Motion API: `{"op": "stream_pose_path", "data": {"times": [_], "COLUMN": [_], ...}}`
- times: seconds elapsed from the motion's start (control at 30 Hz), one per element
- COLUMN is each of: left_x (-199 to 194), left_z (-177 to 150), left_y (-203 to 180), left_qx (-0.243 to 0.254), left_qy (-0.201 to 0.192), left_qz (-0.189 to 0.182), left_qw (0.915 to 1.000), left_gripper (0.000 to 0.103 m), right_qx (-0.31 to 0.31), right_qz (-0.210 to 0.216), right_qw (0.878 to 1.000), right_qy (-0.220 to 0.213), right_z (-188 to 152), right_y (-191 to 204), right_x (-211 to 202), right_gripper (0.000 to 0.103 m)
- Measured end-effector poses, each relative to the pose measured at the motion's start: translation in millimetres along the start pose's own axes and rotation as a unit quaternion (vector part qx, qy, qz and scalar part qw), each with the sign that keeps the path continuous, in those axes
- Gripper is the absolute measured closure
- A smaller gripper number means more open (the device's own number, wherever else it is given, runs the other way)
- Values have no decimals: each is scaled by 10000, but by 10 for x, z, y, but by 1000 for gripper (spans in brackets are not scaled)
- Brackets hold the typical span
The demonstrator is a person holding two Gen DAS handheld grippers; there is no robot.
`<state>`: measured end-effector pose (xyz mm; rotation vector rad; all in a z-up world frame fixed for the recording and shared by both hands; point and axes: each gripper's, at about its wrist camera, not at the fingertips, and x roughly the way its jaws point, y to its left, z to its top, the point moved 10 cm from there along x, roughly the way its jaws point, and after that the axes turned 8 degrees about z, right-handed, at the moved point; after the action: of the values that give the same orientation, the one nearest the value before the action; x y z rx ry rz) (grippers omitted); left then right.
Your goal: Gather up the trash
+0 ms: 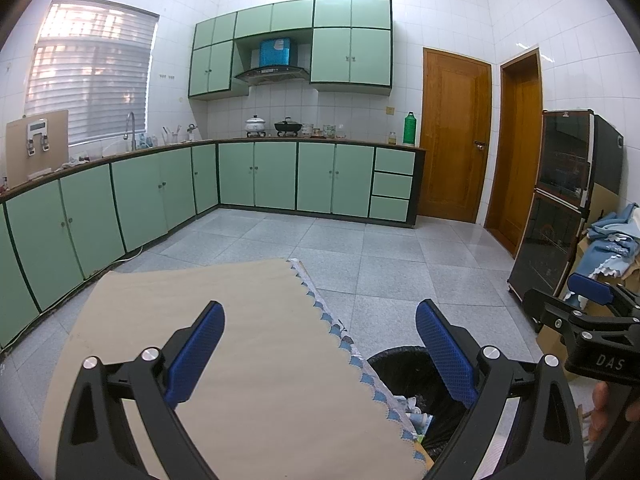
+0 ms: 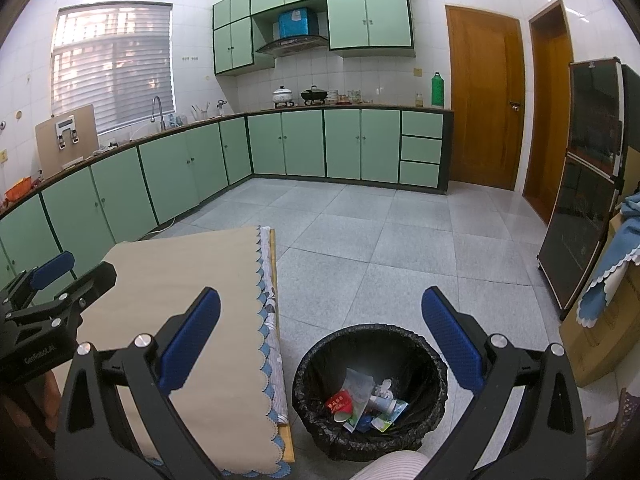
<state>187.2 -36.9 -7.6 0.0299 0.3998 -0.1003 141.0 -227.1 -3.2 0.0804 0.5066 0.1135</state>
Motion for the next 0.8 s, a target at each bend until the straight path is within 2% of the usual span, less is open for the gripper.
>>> {"op": "stream_pose_path", "data": {"times": [0.8], "left_x": [-9], "left_z": [21], "left_y": [8], "left_qx": [-12], "left_qy": [12], "left_qz": [17], "left_qw": [10000], "left_gripper": [9], "right_qx": [-11], "right_qz": [2], "right_qw": [10000], "right_qy": [14], "right_z": [-3], "right_y": [3], "right_x": [11], "right_gripper": [5]}}
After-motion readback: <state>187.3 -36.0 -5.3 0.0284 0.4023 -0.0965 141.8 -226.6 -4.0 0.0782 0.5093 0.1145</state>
